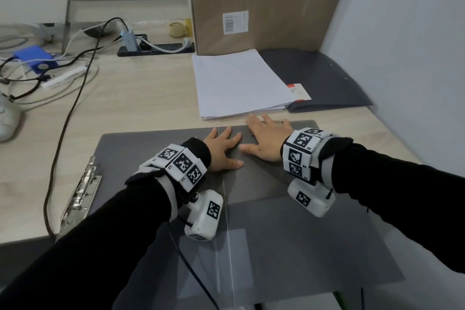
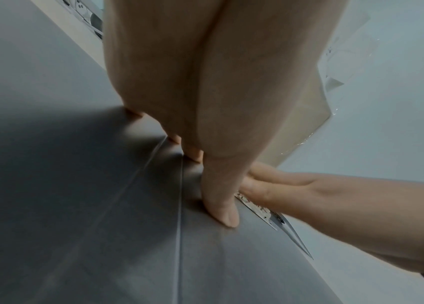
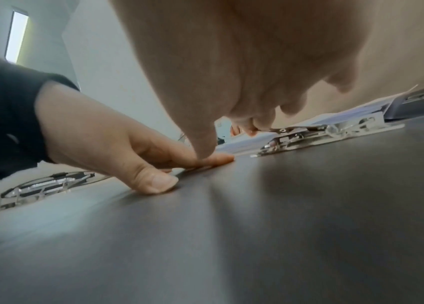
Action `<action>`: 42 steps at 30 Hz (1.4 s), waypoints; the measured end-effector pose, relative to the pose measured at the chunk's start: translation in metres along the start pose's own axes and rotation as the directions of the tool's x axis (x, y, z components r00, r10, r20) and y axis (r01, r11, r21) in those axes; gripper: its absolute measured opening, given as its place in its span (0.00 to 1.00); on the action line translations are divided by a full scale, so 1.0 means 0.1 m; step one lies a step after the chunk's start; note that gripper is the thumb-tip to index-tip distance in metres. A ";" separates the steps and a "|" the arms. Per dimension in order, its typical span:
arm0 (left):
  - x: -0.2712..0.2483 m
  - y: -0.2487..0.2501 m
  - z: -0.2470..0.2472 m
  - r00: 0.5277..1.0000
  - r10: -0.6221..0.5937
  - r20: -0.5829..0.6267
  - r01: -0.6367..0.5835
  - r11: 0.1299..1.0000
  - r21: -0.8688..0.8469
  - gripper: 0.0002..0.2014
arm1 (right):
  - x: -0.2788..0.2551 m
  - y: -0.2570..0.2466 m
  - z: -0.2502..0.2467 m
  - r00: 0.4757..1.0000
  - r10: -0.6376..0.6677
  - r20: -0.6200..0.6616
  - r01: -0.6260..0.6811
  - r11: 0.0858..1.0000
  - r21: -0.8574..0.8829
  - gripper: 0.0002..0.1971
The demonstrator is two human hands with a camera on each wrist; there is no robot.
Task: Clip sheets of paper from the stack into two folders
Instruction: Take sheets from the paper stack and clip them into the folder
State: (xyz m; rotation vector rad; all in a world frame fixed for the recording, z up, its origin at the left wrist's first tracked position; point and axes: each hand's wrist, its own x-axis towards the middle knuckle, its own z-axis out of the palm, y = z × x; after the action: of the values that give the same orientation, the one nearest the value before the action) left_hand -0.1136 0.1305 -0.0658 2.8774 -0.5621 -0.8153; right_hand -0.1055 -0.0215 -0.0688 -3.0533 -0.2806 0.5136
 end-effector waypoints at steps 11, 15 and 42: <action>-0.02 0.01 -0.04 1.000 -0.003 0.015 0.003 1.000 -0.030 0.39 | -0.33 0.78 -0.37 0.986 0.154 -0.069 -0.131 0.956 0.263 0.21; 0.00 0.02 -0.05 0.999 -0.007 0.032 0.007 1.000 -0.024 0.40 | -0.44 0.97 -0.24 0.973 0.194 0.123 -0.216 0.955 0.206 0.31; 0.81 -0.41 -0.55 0.828 -0.534 -0.170 0.070 0.400 -0.914 0.20 | 0.54 0.23 -0.63 0.981 0.043 0.189 -0.045 0.999 0.005 0.31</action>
State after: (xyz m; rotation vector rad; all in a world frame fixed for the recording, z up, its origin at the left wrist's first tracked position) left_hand -0.0073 0.1375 -0.0661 1.9937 0.4250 -0.2573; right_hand -0.0313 -0.0340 -0.0280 -3.0106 -0.2155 0.8072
